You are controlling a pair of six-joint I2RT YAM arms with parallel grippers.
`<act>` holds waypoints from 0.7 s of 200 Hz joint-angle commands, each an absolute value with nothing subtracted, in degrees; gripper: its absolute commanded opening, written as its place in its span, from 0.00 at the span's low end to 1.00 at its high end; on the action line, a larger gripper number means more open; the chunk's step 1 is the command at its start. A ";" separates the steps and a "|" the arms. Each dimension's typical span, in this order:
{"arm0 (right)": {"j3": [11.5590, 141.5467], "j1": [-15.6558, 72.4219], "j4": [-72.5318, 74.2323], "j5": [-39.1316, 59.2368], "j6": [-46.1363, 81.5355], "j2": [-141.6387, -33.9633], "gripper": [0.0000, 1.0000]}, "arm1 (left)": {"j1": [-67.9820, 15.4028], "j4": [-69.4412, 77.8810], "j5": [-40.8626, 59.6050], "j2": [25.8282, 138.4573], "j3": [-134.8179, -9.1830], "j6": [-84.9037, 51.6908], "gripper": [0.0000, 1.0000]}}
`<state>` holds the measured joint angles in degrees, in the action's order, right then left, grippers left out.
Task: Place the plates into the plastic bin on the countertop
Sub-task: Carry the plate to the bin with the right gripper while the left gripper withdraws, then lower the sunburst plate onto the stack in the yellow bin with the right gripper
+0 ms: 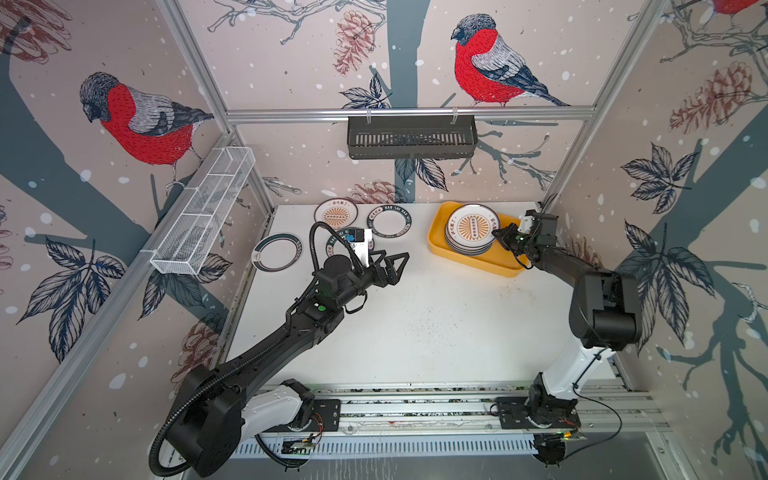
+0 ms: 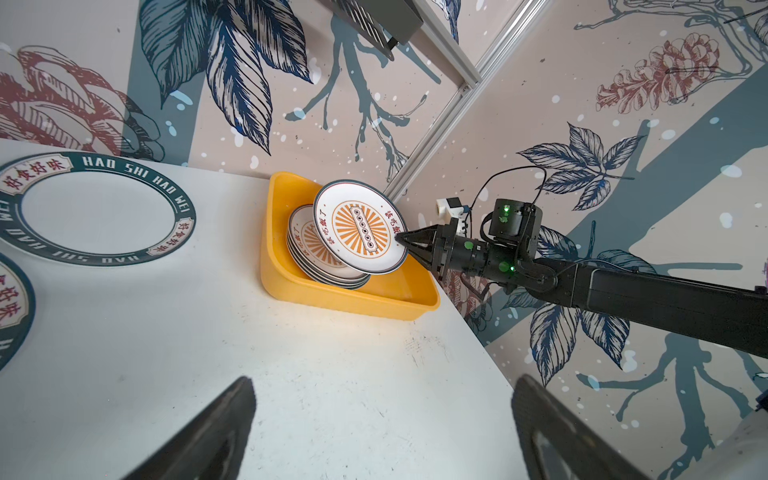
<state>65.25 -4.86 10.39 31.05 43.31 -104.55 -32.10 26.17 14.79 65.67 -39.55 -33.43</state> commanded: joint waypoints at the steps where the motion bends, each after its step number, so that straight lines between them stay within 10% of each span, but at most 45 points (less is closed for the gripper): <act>1: 66.76 -4.75 11.43 30.67 42.89 -106.03 0.02 | -32.15 26.83 13.61 65.12 -39.41 -32.51 0.96; 140: 72.01 -3.97 9.08 29.59 42.43 -113.55 0.02 | -32.25 27.64 12.42 65.47 -39.35 -32.70 0.96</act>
<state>71.05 -4.10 8.54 29.78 43.27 -113.01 -32.25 26.28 13.41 65.47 -39.35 -32.64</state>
